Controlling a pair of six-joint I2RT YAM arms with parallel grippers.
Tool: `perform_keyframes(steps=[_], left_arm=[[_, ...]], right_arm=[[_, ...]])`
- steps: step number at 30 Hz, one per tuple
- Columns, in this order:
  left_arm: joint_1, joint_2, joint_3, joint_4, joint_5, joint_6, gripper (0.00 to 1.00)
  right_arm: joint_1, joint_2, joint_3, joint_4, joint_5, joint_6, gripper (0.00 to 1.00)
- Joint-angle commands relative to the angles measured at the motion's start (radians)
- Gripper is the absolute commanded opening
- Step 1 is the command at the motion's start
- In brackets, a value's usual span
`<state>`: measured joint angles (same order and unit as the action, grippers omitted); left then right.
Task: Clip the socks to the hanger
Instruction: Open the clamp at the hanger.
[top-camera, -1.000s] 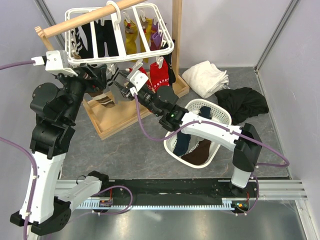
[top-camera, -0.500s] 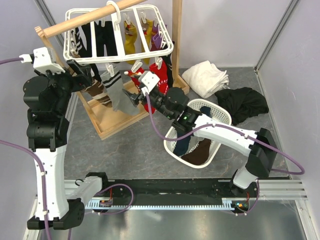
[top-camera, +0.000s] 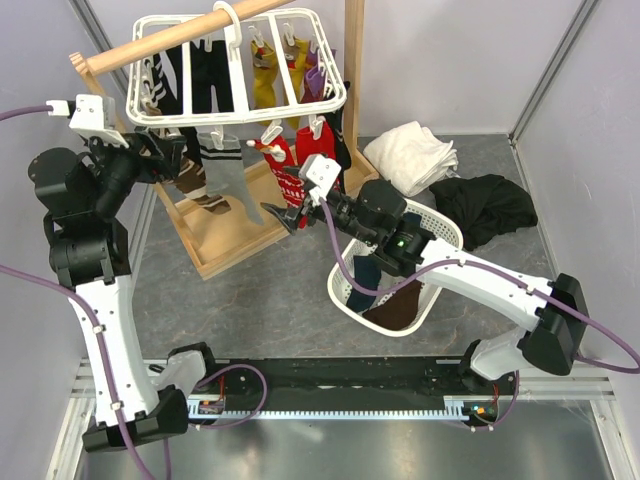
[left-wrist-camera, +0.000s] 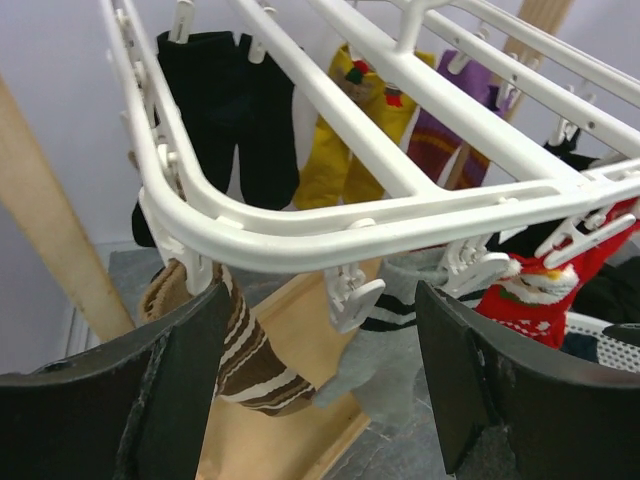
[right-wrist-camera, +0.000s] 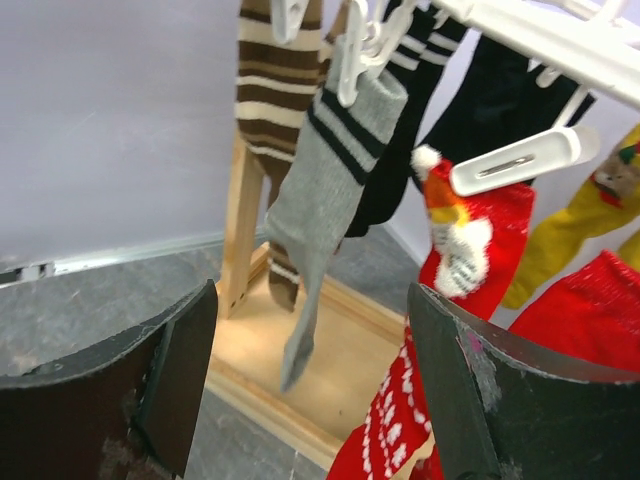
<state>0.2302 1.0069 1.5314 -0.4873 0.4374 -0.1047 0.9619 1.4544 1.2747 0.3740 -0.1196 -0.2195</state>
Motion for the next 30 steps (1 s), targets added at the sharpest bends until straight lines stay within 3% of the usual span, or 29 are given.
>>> perform_keyframes(steps=[1,7,11,14,19,25,30], left_arm=[[0.067,0.001,-0.016,0.104,0.29,0.043,0.82],[0.179,0.028,-0.04,0.188,0.484,0.008,0.84],[0.251,0.058,-0.089,0.357,0.653,-0.151,0.83],[0.273,0.076,-0.112,0.435,0.719,-0.191,0.83],[0.297,0.12,-0.108,0.483,0.781,-0.214,0.83],[0.32,0.164,-0.177,0.792,0.851,-0.455,0.77],[0.317,0.136,-0.192,0.803,0.836,-0.471,0.74]], right_arm=[[-0.005,-0.058,-0.041,-0.014,-0.089,0.011,0.84],[-0.005,-0.095,-0.081,0.002,-0.161,0.037,0.85],[-0.005,-0.118,-0.104,0.022,-0.189,0.051,0.86],[-0.006,-0.127,-0.113,0.028,-0.196,0.051,0.86],[-0.005,-0.132,-0.118,0.029,-0.215,0.049,0.87],[-0.005,-0.134,-0.123,0.029,-0.223,0.043,0.87],[-0.005,-0.129,-0.126,0.036,-0.227,0.045,0.87]])
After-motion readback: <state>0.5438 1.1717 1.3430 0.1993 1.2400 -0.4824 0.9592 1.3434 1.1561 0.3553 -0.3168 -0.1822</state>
